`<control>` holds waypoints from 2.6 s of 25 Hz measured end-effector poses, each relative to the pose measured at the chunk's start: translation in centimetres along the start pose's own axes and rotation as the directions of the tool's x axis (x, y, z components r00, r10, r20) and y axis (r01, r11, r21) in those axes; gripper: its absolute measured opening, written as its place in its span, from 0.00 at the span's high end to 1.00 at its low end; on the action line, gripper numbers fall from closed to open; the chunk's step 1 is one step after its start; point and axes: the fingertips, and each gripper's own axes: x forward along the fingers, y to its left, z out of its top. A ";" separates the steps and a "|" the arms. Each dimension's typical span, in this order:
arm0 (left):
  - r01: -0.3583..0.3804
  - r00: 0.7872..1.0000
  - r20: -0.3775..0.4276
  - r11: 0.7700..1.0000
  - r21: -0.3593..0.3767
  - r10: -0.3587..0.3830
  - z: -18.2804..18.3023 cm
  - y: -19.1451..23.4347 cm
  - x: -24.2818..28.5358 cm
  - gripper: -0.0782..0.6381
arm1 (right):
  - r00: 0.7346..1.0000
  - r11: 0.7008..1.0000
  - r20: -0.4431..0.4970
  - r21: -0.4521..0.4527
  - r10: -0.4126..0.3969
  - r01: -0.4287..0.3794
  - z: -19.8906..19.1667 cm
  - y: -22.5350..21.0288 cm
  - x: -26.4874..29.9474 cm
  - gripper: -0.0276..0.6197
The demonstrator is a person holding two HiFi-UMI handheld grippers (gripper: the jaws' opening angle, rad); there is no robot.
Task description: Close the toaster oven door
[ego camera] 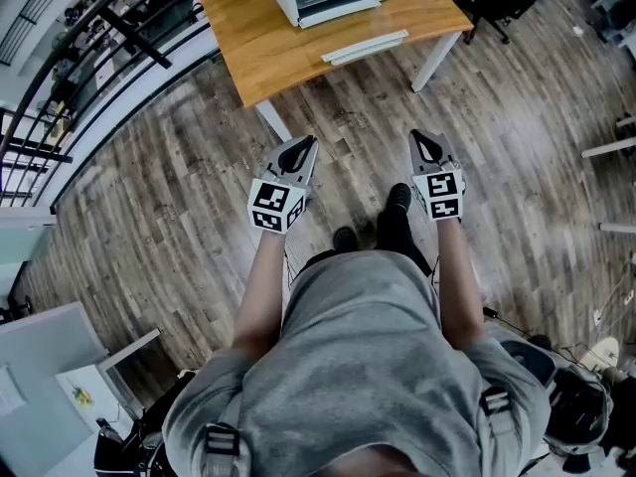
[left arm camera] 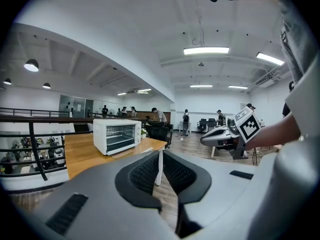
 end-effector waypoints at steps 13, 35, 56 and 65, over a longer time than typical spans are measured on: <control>0.017 1.000 0.014 1.000 0.008 -0.017 0.1 -0.8 -0.3 0.71 | 0.999 0.999 0.016 0.009 0.033 -0.033 -0.1 0.8 -0.5 0.80; 0.024 1.000 -0.012 1.000 0.000 -0.024 -0.5 -1.0 0.6 0.57 | 1.000 0.999 0.016 0.038 0.004 -0.005 -0.8 -0.5 -0.2 0.58; 0.005 0.997 -0.075 1.000 -0.026 -0.007 0.1 0.4 6.8 0.57 | 0.999 0.997 -0.017 0.069 0.039 -0.037 -1.7 -5.6 4.3 0.59; -0.023 0.995 -0.095 0.999 -0.035 0.020 0.7 0.7 11.0 0.57 | 0.996 0.994 -0.011 0.069 0.083 -0.082 -1.8 -9.1 7.4 0.59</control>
